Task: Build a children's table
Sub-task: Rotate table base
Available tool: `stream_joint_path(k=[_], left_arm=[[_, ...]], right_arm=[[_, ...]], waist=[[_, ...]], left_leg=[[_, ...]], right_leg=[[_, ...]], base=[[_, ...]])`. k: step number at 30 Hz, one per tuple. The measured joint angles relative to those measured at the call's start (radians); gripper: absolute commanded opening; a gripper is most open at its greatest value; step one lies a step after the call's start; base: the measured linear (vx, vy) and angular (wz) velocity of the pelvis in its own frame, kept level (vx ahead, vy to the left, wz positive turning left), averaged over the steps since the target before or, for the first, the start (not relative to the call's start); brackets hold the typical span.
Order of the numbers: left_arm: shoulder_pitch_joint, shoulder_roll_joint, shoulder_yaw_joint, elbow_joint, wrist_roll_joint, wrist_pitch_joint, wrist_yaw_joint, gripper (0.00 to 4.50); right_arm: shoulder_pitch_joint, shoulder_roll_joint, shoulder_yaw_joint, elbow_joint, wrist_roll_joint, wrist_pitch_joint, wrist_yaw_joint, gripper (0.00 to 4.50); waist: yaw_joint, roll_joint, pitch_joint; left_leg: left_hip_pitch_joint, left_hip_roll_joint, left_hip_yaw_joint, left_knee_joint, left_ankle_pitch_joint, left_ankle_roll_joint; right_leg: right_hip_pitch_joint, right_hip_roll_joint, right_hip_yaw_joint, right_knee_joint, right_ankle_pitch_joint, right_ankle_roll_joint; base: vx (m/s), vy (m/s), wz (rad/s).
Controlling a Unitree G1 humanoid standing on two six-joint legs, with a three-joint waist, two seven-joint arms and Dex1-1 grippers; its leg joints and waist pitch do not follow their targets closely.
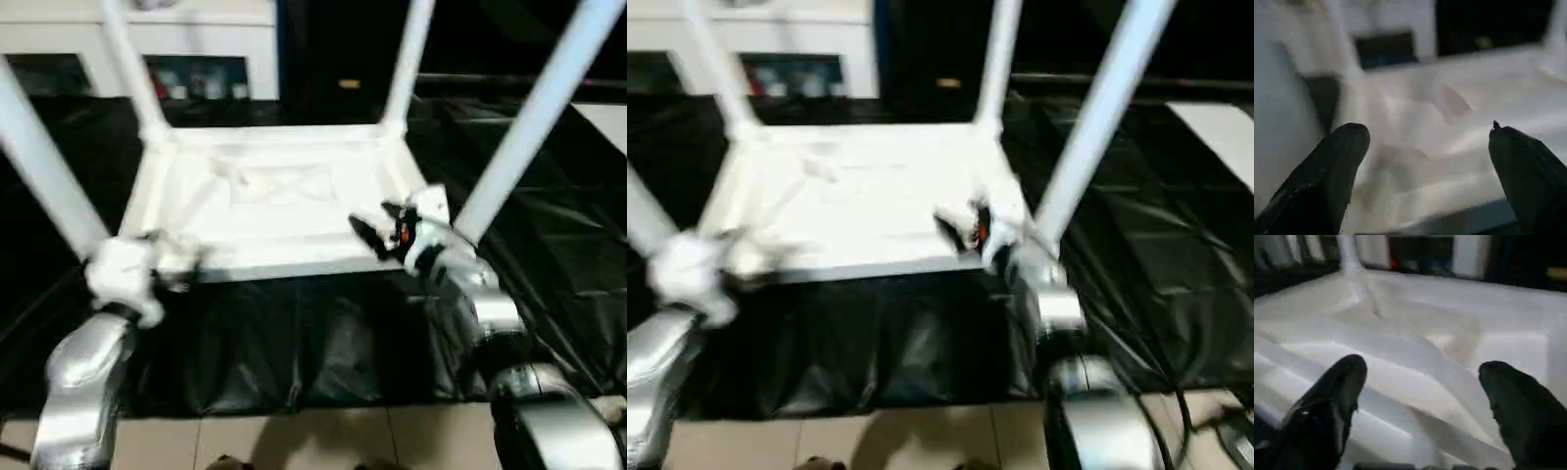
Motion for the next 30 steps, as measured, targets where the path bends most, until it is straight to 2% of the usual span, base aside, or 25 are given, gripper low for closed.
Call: stream_joint_path(k=[4, 6, 7, 11, 14, 16, 22, 26, 30], left_arm=[[0.095, -0.084, 0.007, -0.055, 0.018, -0.094, 0.075, 4.50], [0.124, -0.110, 0.014, -0.064, 0.024, -0.109, 0.118, 4.50], [0.137, -0.119, 0.015, -0.073, 0.035, -0.120, 0.150, 4.50], [0.131, -0.140, 0.020, -0.083, 0.084, -0.125, 0.234, 4.50], [0.088, -0.137, 0.045, -0.066, 0.091, -0.109, 0.274, 4.50], [0.032, -0.105, 0.073, -0.008, 0.078, -0.104, 0.282, 4.50], [-0.128, 0.030, 0.138, 0.201, 0.018, -0.073, 0.280, 4.50], [-0.207, 0.081, 0.159, 0.318, -0.076, -0.020, 0.171, 4.50], [-0.233, 0.107, 0.153, 0.382, -0.186, 0.048, -0.042, 4.50]], right_arm=[[0.109, -0.028, 0.017, -0.211, 0.014, 0.081, 0.006, 4.39], [0.160, -0.041, 0.017, -0.263, 0.007, 0.114, -0.004, 4.39], [0.200, -0.044, 0.014, -0.318, 0.004, 0.155, -0.013, 4.39], [0.288, -0.049, 0.021, -0.455, 0.002, 0.298, -0.061, 4.39], [0.341, -0.062, 0.045, -0.532, 0.003, 0.388, -0.091, 4.39], [0.374, -0.050, 0.049, -0.571, 0.004, 0.440, -0.126, 4.39], [0.381, -0.026, 0.039, -0.567, -0.011, 0.485, -0.190, 4.39], [0.375, -0.028, 0.032, -0.557, -0.012, 0.495, -0.190, 4.39], [0.329, -0.036, 0.030, -0.496, -0.027, 0.498, -0.201, 4.39]], waist=[[0.001, 0.000, -0.001], [-0.001, 0.000, -0.001], [-0.003, 0.000, -0.001], [-0.011, 0.000, -0.001], [-0.012, -0.001, -0.002], [-0.013, -0.001, -0.002], [-0.013, -0.002, -0.003], [-0.011, -0.003, -0.004], [-0.011, -0.003, -0.004]], left_leg=[[0.003, -0.001, 0.000, 0.000, 0.000, 0.000], [0.002, -0.001, 0.000, 0.000, 0.000, 0.000], [0.002, -0.001, -0.001, -0.001, 0.000, 0.000], [0.002, -0.001, -0.003, -0.002, 0.000, 0.000], [0.002, -0.001, -0.004, -0.002, 0.000, 0.000], [0.002, -0.002, -0.005, -0.002, 0.000, 0.000], [0.001, -0.008, -0.012, -0.001, 0.001, -0.002], [0.001, -0.012, -0.017, -0.001, 0.001, -0.003], [0.000, -0.016, -0.017, -0.002, 0.001, -0.003]], right_leg=[[0.003, 0.000, 0.002, -0.002, 0.000, 0.005], [0.003, 0.000, 0.002, -0.003, 0.000, 0.008], [0.002, 0.001, 0.002, -0.003, 0.001, 0.009], [0.000, 0.002, 0.002, -0.002, 0.004, 0.015], [0.000, 0.002, 0.002, -0.002, 0.004, 0.015], [-0.001, 0.003, 0.002, -0.002, 0.004, 0.016], [-0.001, 0.002, 0.005, -0.003, 0.005, 0.016], [-0.001, 0.002, 0.006, -0.002, 0.007, 0.015], [-0.002, 0.002, 0.007, -0.003, 0.009, 0.011]], base=[[0.000, 0.000, 0.00], [0.000, 0.000, 0.00], [0.000, 0.000, 0.00], [0.000, 0.000, 0.00], [0.000, 0.000, 0.00], [0.000, 0.000, 0.00], [0.000, 0.000, 0.00], [0.000, 0.000, 0.00], [0.000, 0.000, 0.00]])
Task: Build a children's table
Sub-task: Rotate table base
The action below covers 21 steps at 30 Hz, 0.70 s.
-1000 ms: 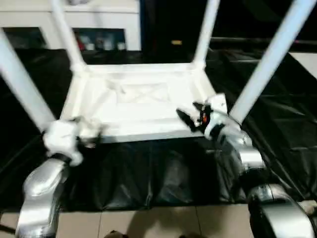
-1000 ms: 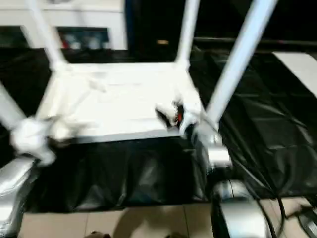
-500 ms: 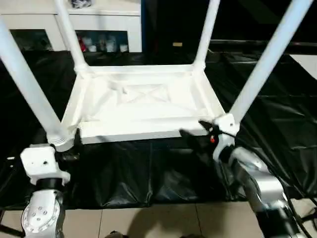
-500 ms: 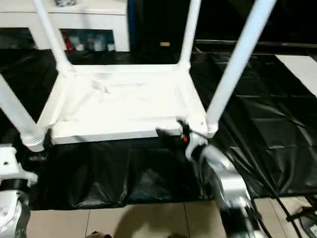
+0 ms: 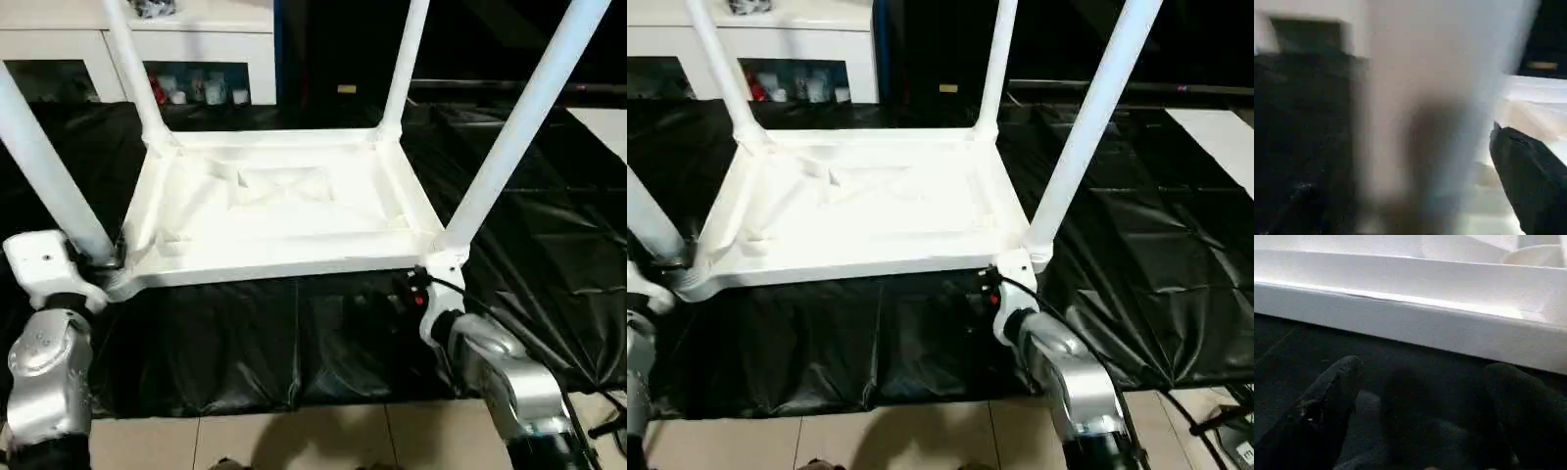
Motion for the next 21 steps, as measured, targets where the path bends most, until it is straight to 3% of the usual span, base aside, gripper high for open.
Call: stream_joint_path(k=[4, 8, 13, 21], left_arm=[[-0.015, 0.130, -0.036, 0.058, -0.137, 0.098, -0.389, 4.50], [-0.016, 0.185, -0.089, 0.046, -0.236, 0.204, -0.609, 4.50], [0.002, 0.250, -0.154, -0.088, -0.367, 0.408, -0.770, 4.50], [0.060, 0.252, -0.299, -0.319, -0.454, 0.542, -0.838, 4.50]], right_arm=[[-0.089, -0.023, 0.001, 0.149, -0.023, -0.013, 0.002, 4.39], [-0.133, -0.009, 0.001, 0.228, -0.032, -0.053, 0.003, 4.39], [-0.189, 0.011, 0.004, 0.324, -0.049, -0.098, 0.008, 4.39], [-0.278, 0.061, 0.032, 0.487, -0.087, -0.182, 0.039, 4.39]], waist=[[0.011, -0.004, 0.000], [0.015, -0.005, -0.001], [0.003, -0.007, 0.000], [-0.029, -0.018, -0.004]], left_leg=[[0.000, 0.000, 0.000, 0.000, 0.000, 0.000], [0.001, -0.001, 0.002, 0.000, 0.000, 0.000], [0.002, 0.000, 0.002, 0.000, 0.000, 0.000], [0.005, 0.000, 0.001, 0.000, 0.000, -0.001]], right_leg=[[0.000, -0.002, 0.000, 0.001, -0.001, -0.001], [0.001, -0.004, 0.001, 0.001, 0.000, -0.002], [0.001, -0.004, 0.001, 0.004, 0.001, -0.003], [0.000, -0.001, 0.001, 0.005, 0.003, -0.006]], base=[[0.000, 0.000, 0.00], [0.000, 0.000, 0.00], [0.000, 0.000, 0.00], [0.000, 0.000, 0.00]])
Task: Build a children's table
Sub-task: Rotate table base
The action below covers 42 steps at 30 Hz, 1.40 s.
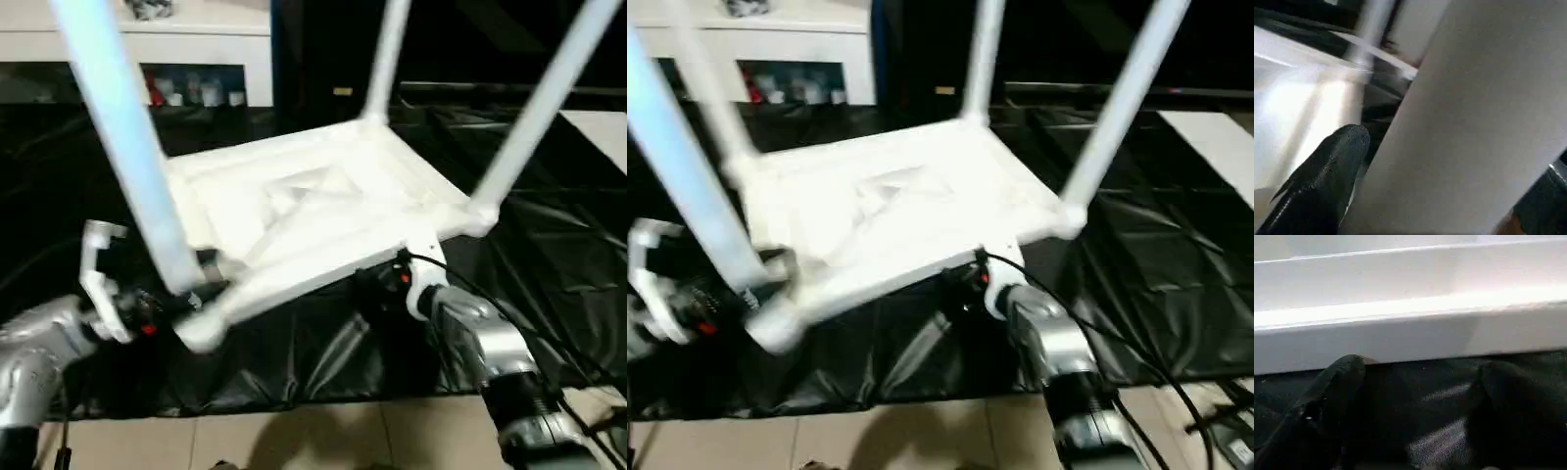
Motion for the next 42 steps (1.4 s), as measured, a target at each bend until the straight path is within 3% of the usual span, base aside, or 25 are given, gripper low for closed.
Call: stream_joint_path(k=[5, 10, 16, 24, 33, 39, 42], left_arm=[[-0.004, -0.043, -0.060, -0.085, -0.028, 0.067, 0.010, 4.50], [-0.046, -0.082, -0.121, -0.095, -0.036, 0.091, 0.025, 4.50], [-0.142, -0.140, -0.179, -0.074, -0.033, 0.112, 0.031, 4.50], [-0.250, -0.222, -0.250, 0.033, 0.020, 0.087, 0.031, 4.50], [-0.345, -0.305, -0.268, 0.201, 0.186, -0.144, 0.154, 4.50], [-0.348, -0.276, -0.276, 0.203, 0.228, -0.208, 0.144, 4.50], [-0.339, -0.209, -0.295, 0.222, 0.260, -0.238, 0.087, 4.50]], right_arm=[[-0.076, 0.053, 0.041, 0.130, -0.043, -0.070, 0.031, 4.39], [-0.134, 0.096, 0.065, 0.240, -0.061, -0.135, 0.062, 4.39], [-0.189, 0.119, 0.057, 0.347, -0.072, -0.199, 0.084, 4.39], [-0.187, 0.095, 0.048, 0.372, -0.069, -0.247, 0.194, 4.39], [-0.184, 0.059, 0.008, 0.398, -0.057, -0.307, 0.187, 4.39], [-0.150, -0.061, -0.003, 0.279, -0.037, -0.315, 0.320, 4.39], [-0.089, -0.135, 0.007, 0.193, -0.031, -0.314, 0.450, 4.39]], waist=[[-0.025, -0.015, 0.001], [-0.028, -0.029, 0.001], [-0.025, -0.029, 0.001], [-0.023, -0.028, 0.002], [-0.017, -0.022, 0.005], [-0.005, -0.017, 0.007], [0.000, -0.015, 0.007]], left_leg=[[0.006, 0.000, -0.006, 0.000, 0.001, -0.002], [0.013, 0.000, -0.012, 0.000, -0.002, -0.008], [0.014, 0.000, -0.011, 0.000, -0.002, -0.008], [0.014, 0.000, -0.010, 0.000, -0.002, -0.008], [0.013, 0.000, -0.010, 0.000, -0.002, -0.008], [0.013, 0.000, -0.009, 0.000, -0.002, -0.008], [0.013, 0.000, -0.009, -0.001, -0.002, -0.008]], right_leg=[[0.000, 0.001, -0.004, 0.001, 0.001, -0.001], [0.000, 0.002, -0.008, 0.001, 0.002, -0.003], [-0.001, 0.003, -0.007, 0.001, 0.006, -0.010], [-0.001, 0.003, -0.007, 0.000, 0.007, -0.012], [-0.001, 0.002, -0.007, 0.000, 0.009, -0.014], [-0.001, 0.002, -0.008, -0.001, 0.008, -0.013], [-0.001, 0.003, -0.008, -0.001, 0.008, -0.013]], base=[[0.000, 0.000, 0.00], [0.000, 0.000, 0.00], [0.000, 0.000, 0.00], [0.000, 0.000, 0.00], [0.000, 0.000, 0.00], [0.000, 0.000, 0.00], [0.000, 0.000, 0.00]])
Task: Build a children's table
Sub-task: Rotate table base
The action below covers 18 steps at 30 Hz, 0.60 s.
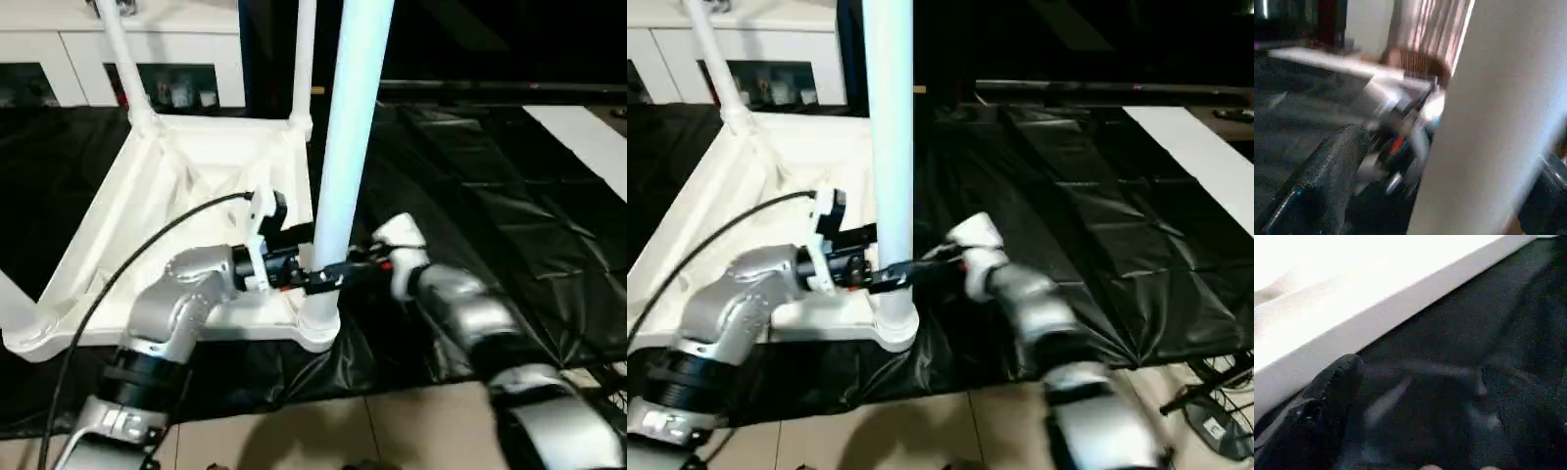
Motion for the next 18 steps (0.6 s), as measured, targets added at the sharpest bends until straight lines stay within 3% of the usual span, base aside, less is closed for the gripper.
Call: stream_joint_path(k=[4, 5, 7, 10, 12, 18], left_arm=[[0.007, 0.094, -0.033, 0.081, 0.069, -0.068, -0.087, 4.50], [0.005, 0.111, -0.045, 0.106, 0.086, -0.090, -0.110, 4.14], [0.002, 0.159, -0.063, 0.166, 0.132, -0.130, -0.149, 4.14], [-0.014, 0.207, -0.097, 0.240, 0.196, -0.176, -0.178, 3.71], [-0.026, 0.217, -0.119, 0.269, 0.223, -0.199, -0.188, 3.66], [-0.043, 0.273, -0.155, 0.260, 0.246, -0.120, -0.232, 3.13]], right_arm=[[0.085, -0.094, 0.043, -0.149, 0.016, 0.044, 0.157, 4.39], [0.105, -0.116, 0.056, -0.200, 0.027, 0.057, 0.187, 4.50], [0.136, -0.158, 0.076, -0.288, 0.041, 0.079, 0.242, 4.50], [0.158, -0.204, 0.087, -0.371, 0.046, 0.109, 0.290, 4.50], [0.170, -0.212, 0.089, -0.417, 0.054, 0.124, 0.305, 4.50], [0.212, -0.254, 0.089, -0.554, 0.084, 0.203, 0.339, 4.50]], waist=[[0.000, 0.002, 0.001], [0.001, 0.002, 0.001], [0.002, 0.002, 0.001], [0.007, 0.002, 0.001], [0.010, 0.002, 0.001], [0.027, 0.009, 0.002]], left_leg=[[0.000, 0.000, 0.000, 0.000, 0.000, 0.000], [0.000, 0.000, 0.000, 0.000, 0.000, 0.000], [0.000, 0.000, 0.000, 0.000, 0.000, 0.000], [0.000, 0.000, 0.000, -0.001, 0.000, 0.000], [0.001, 0.000, 0.000, -0.001, 0.000, 0.000], [0.001, 0.000, 0.000, -0.001, 0.000, 0.000]], right_leg=[[0.000, 0.000, 0.000, -0.001, 0.000, 0.000], [0.000, 0.000, 0.000, -0.001, 0.000, 0.000], [0.000, 0.000, 0.000, -0.001, 0.000, 0.000], [0.000, 0.000, 0.000, -0.001, 0.000, 0.000], [0.001, 0.000, 0.000, -0.001, 0.000, 0.000], [0.001, -0.001, 0.001, -0.002, 0.000, 0.000]], base=[[0.000, 0.000, 0.00], [0.000, 0.000, 0.00], [0.000, 0.000, 0.00], [0.000, 0.000, 0.00], [0.000, 0.000, 0.00], [0.000, 0.000, 0.00]])
